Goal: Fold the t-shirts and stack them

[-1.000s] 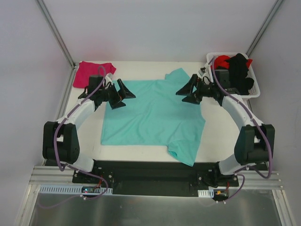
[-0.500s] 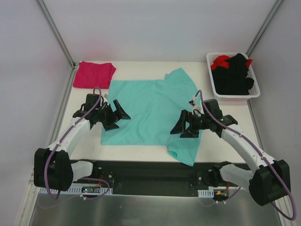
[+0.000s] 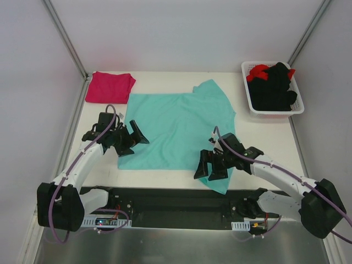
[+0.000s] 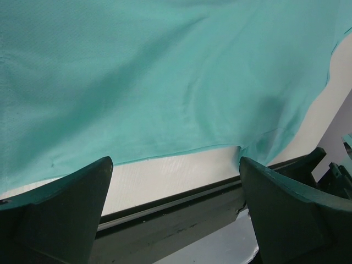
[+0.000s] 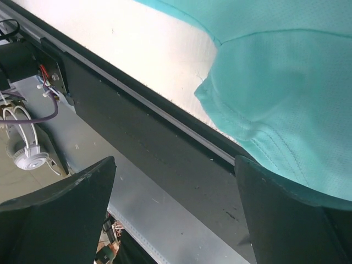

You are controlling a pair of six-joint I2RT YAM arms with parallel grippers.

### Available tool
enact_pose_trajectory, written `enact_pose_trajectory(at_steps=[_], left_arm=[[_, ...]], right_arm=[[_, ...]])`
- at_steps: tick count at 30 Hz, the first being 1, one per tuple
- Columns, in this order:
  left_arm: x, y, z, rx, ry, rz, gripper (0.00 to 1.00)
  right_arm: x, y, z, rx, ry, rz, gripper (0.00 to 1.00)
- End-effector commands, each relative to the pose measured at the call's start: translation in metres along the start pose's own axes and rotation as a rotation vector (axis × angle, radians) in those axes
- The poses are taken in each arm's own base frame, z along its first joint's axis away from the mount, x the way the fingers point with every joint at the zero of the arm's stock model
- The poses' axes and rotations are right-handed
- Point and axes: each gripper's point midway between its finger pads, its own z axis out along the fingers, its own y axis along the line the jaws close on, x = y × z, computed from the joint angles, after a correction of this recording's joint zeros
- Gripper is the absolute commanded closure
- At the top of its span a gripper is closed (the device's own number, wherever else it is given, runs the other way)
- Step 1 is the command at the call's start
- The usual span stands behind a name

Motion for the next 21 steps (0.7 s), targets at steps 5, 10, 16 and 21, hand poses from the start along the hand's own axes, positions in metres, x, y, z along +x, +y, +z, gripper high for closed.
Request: enact_pose_trajectory(at_steps=[5,10,16,21], left_arm=[[0.001,-0.005,-0.016,-0.001,-0.029,0.043,0.01],[0.001,-0.008,-0.019,0.003,-0.029,0.049,0.01],[-0.001,-0.009,-0.025,-0.006,-0.045,0.063,0.01],[-0.001,-0.011,-0.027,-0.003,-0.048,0.066,0.01]], right_arm=[[-0.042,0.026,-0.005,0.026,-0.051,-0.088,0.07],[-0.048,0.027,0.014,0.016,-0.017,-0.085,0.07],[-0.04,0.022,0.035,0.028,0.034,-0.087,0.07],[-0.033,0.012,0.044,0.04,0.065,-0.072,0.07]])
